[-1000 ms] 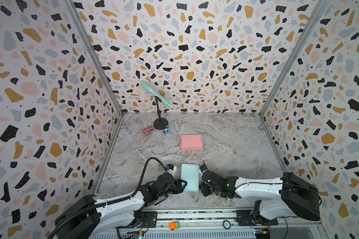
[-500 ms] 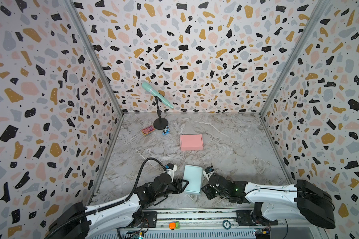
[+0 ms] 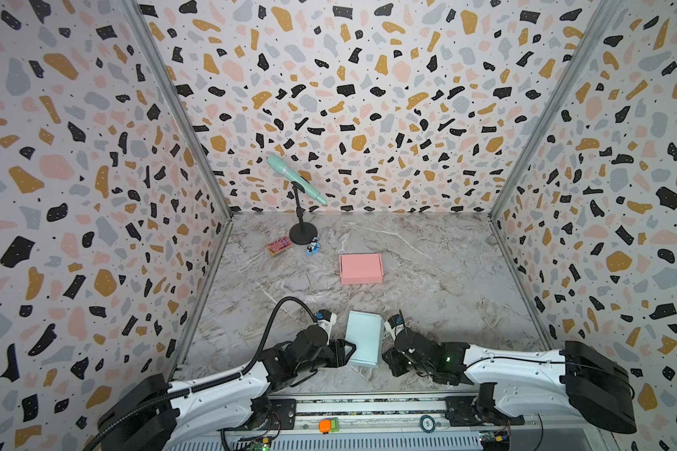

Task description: Fold the paper box

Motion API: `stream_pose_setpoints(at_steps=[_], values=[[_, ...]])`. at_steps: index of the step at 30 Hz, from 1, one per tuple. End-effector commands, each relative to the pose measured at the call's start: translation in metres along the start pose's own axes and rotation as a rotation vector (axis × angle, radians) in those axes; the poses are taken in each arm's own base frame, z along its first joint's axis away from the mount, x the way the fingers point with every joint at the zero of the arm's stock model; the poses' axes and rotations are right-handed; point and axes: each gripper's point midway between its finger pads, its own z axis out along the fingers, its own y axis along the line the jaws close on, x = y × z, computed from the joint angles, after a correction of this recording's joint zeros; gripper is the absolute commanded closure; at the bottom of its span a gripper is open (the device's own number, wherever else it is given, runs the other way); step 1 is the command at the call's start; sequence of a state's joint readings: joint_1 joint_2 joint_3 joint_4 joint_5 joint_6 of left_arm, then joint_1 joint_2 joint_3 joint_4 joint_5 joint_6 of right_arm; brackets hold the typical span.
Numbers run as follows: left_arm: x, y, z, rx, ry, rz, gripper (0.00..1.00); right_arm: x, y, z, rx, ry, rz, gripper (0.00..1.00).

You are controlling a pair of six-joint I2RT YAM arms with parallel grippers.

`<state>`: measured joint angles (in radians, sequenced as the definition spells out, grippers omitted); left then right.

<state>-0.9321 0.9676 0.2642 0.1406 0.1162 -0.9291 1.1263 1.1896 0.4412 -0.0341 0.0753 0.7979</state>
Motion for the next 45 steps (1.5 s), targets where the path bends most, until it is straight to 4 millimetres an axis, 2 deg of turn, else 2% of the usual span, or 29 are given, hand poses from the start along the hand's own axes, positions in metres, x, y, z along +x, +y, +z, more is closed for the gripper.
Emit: stream_pose_setpoints(at_steps=[1, 7, 14, 20, 33, 45], values=[[-0.020, -0.012, -0.004, 0.020, -0.031, 0.046, 0.46, -0.022, 0.000, -0.009, 0.011, -0.046, -0.010, 0.88], [-0.041, -0.002, -0.006, 0.016, -0.055, 0.051, 0.44, -0.034, -0.007, -0.004, 0.025, -0.039, -0.001, 0.89], [-0.054, -0.011, 0.005, 0.028, -0.022, 0.106, 0.44, -0.052, -0.017, 0.011, 0.041, -0.021, -0.002, 0.90], [-0.052, -0.005, 0.016, 0.004, 0.013, 0.116, 0.44, -0.064, -0.027, 0.021, 0.038, -0.023, 0.010, 0.91], [-0.049, -0.001, 0.026, 0.008, 0.040, 0.123, 0.43, -0.083, -0.023, 0.042, 0.016, 0.001, -0.027, 0.92], [-0.051, -0.008, 0.033, 0.050, 0.046, 0.107, 0.43, -0.091, -0.013, 0.053, -0.022, 0.011, -0.038, 0.92]])
